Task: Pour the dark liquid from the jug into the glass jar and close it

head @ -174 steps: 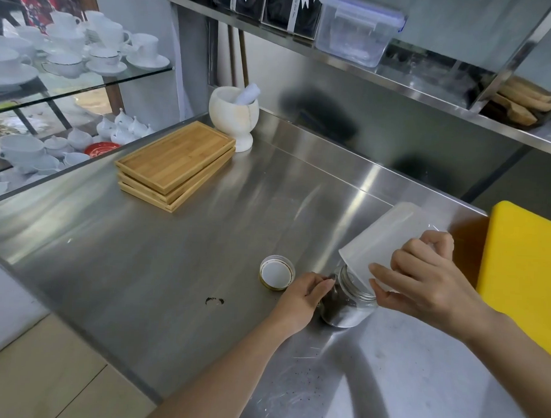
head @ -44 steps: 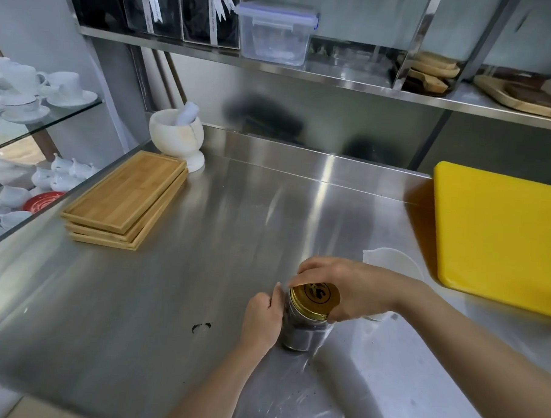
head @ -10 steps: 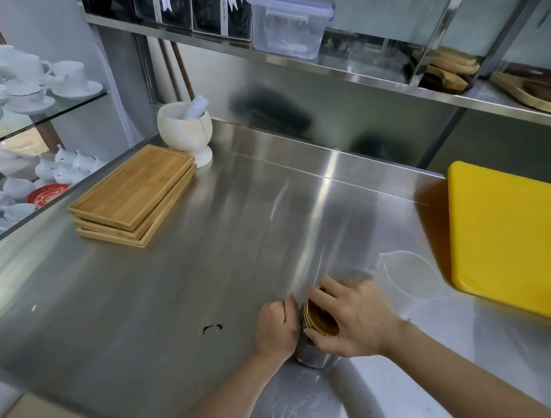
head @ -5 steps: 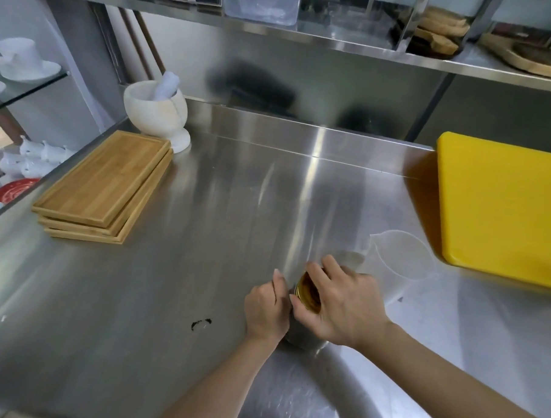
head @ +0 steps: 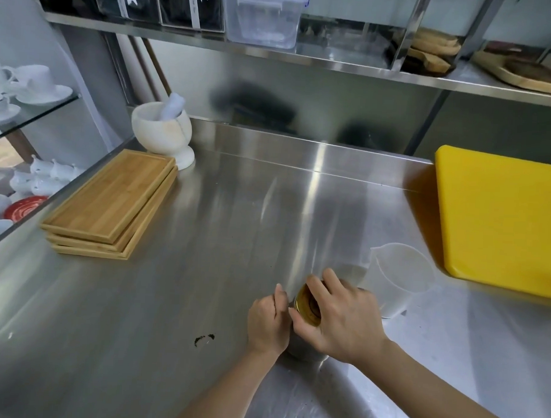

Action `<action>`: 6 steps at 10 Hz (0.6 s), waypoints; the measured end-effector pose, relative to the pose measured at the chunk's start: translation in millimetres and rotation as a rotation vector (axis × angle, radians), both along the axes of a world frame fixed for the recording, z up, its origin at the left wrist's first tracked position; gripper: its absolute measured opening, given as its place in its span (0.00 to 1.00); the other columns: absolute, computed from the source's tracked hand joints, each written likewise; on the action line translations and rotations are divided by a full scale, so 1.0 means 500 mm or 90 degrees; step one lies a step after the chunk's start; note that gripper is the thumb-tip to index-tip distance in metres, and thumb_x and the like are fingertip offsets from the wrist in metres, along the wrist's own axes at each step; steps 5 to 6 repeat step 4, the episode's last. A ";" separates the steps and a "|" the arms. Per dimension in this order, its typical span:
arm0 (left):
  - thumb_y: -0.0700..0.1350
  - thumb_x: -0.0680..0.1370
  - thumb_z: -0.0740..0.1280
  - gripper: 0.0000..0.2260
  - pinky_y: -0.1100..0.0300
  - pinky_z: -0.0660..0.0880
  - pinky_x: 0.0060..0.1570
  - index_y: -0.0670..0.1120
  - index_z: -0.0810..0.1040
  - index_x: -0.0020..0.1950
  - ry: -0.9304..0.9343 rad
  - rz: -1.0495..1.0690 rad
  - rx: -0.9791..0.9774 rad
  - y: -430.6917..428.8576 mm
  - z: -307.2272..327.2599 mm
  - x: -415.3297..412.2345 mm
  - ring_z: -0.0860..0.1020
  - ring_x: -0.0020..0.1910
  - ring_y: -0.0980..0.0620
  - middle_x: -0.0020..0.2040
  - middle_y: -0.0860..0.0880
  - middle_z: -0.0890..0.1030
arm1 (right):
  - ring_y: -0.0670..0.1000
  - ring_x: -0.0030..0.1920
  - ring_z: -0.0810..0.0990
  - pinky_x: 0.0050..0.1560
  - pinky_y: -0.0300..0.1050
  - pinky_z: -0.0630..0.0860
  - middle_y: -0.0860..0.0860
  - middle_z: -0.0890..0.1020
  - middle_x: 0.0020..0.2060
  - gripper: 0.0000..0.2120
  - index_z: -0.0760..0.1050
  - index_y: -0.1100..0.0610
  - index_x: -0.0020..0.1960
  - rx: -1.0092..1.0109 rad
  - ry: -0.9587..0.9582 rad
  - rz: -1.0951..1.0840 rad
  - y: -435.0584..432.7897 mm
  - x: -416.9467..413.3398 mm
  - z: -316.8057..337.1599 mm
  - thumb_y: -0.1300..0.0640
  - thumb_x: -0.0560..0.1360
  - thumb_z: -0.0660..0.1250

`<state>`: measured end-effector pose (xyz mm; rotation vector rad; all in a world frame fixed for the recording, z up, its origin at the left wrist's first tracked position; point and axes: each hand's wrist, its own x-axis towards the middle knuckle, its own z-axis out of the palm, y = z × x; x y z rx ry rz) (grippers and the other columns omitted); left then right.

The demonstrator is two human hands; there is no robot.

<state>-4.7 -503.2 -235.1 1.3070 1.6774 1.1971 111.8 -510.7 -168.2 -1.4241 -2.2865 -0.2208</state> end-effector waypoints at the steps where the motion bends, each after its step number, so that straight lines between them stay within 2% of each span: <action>1: 0.50 0.78 0.52 0.26 0.58 0.61 0.28 0.50 0.62 0.18 -0.046 -0.030 -0.025 0.000 0.006 -0.004 0.66 0.20 0.55 0.17 0.53 0.66 | 0.53 0.27 0.73 0.21 0.42 0.68 0.51 0.74 0.32 0.21 0.76 0.55 0.43 -0.015 0.029 -0.018 -0.007 0.000 -0.004 0.37 0.68 0.62; 2: 0.51 0.78 0.55 0.22 0.51 0.67 0.33 0.47 0.69 0.25 -0.046 -0.096 -0.056 -0.003 0.012 -0.019 0.70 0.27 0.52 0.25 0.50 0.72 | 0.53 0.35 0.76 0.32 0.47 0.74 0.51 0.77 0.37 0.26 0.77 0.54 0.47 -0.033 0.029 -0.018 -0.015 0.004 -0.005 0.32 0.70 0.59; 3: 0.53 0.76 0.60 0.16 0.51 0.71 0.37 0.47 0.71 0.31 0.019 -0.143 -0.046 0.010 0.022 -0.039 0.73 0.32 0.52 0.31 0.49 0.75 | 0.54 0.46 0.77 0.44 0.51 0.76 0.53 0.79 0.50 0.32 0.76 0.52 0.54 -0.050 0.034 0.005 -0.011 0.017 0.010 0.27 0.69 0.55; 4: 0.52 0.76 0.63 0.08 0.57 0.72 0.44 0.51 0.75 0.39 0.078 -0.120 0.059 0.036 0.058 -0.066 0.76 0.42 0.53 0.39 0.52 0.78 | 0.49 0.53 0.73 0.49 0.50 0.74 0.53 0.78 0.55 0.31 0.74 0.52 0.59 -0.078 0.075 0.035 0.004 0.034 0.053 0.29 0.71 0.54; 6: 0.52 0.76 0.63 0.08 0.57 0.72 0.44 0.51 0.75 0.39 0.078 -0.120 0.059 0.036 0.058 -0.066 0.76 0.42 0.53 0.39 0.52 0.78 | 0.49 0.53 0.73 0.49 0.50 0.74 0.53 0.78 0.55 0.31 0.74 0.52 0.59 -0.078 0.075 0.035 0.004 0.034 0.053 0.29 0.71 0.54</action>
